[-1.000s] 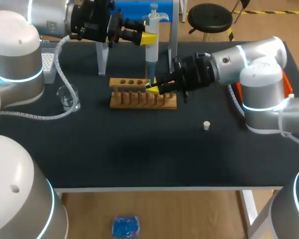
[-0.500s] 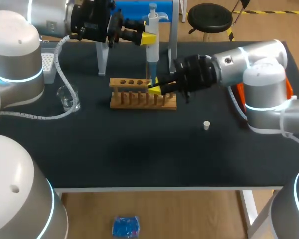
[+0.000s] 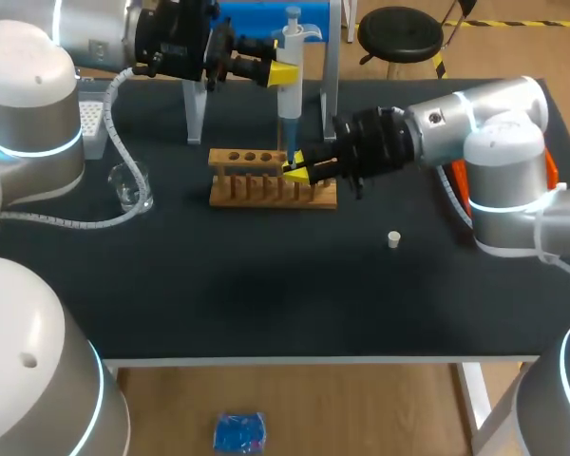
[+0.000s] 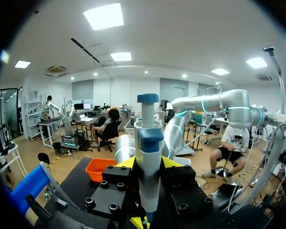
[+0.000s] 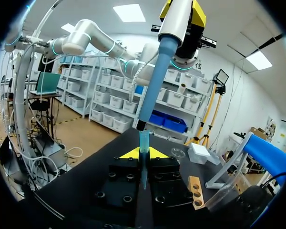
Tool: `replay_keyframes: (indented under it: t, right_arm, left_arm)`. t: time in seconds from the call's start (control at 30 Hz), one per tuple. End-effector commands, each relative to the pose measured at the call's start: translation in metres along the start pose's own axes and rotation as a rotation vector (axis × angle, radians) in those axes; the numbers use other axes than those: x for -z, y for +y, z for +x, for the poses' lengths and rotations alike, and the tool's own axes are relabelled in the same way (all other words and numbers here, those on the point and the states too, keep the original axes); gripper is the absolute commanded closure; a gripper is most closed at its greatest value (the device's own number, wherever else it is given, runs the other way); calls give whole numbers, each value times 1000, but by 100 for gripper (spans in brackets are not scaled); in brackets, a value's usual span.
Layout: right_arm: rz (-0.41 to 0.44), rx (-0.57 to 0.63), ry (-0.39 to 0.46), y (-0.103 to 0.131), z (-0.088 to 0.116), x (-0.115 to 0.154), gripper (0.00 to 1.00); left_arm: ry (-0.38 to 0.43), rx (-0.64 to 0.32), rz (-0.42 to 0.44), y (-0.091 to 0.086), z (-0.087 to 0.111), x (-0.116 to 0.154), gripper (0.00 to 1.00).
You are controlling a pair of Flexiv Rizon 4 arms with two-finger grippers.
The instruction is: Invert the test tube, pick up the pipette, mount the tip to pipette, aspirate from beaker and dispense into the tube, eject the tip, return the pipette, and cap with the stopper.
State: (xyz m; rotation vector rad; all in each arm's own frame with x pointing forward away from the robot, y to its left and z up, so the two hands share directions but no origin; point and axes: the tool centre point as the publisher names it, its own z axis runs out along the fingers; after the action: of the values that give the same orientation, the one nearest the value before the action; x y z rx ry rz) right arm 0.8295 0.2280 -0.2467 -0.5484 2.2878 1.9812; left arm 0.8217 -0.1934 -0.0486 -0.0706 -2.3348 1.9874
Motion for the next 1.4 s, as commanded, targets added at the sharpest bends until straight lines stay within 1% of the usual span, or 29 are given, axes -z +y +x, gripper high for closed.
replay_keyframes:
  t: [0.03,0.33,0.9,1.03,1.07,1.27,1.33,1.37,1.4]
  right_arm:
    - [5,4,1,0,0,-1,100]
    - [-6,15,4,5,1,-1,100]
    - [-11,25,20,3,6,0,100]
    - [-40,-8,24,6,6,1,100]
    - [-63,-45,27,6,6,1,100]
    - [-148,-165,29,10,5,3,100]
    - [-157,-174,26,11,6,3,100]
    - [-170,-196,29,12,6,3,100]
    - [-197,-242,34,13,5,3,100]
  left_arm:
    - [0,0,0,0,0,0,100]
    - [0,0,0,0,0,0,100]
    - [0,0,0,0,0,0,100]
    - [0,0,0,0,0,0,100]
    - [0,0,0,0,0,0,100]
    - [0,0,0,0,0,0,100]
    - [0,0,0,0,0,0,100]
    - [0,0,0,0,0,0,100]
    - [0,0,0,0,0,0,100]
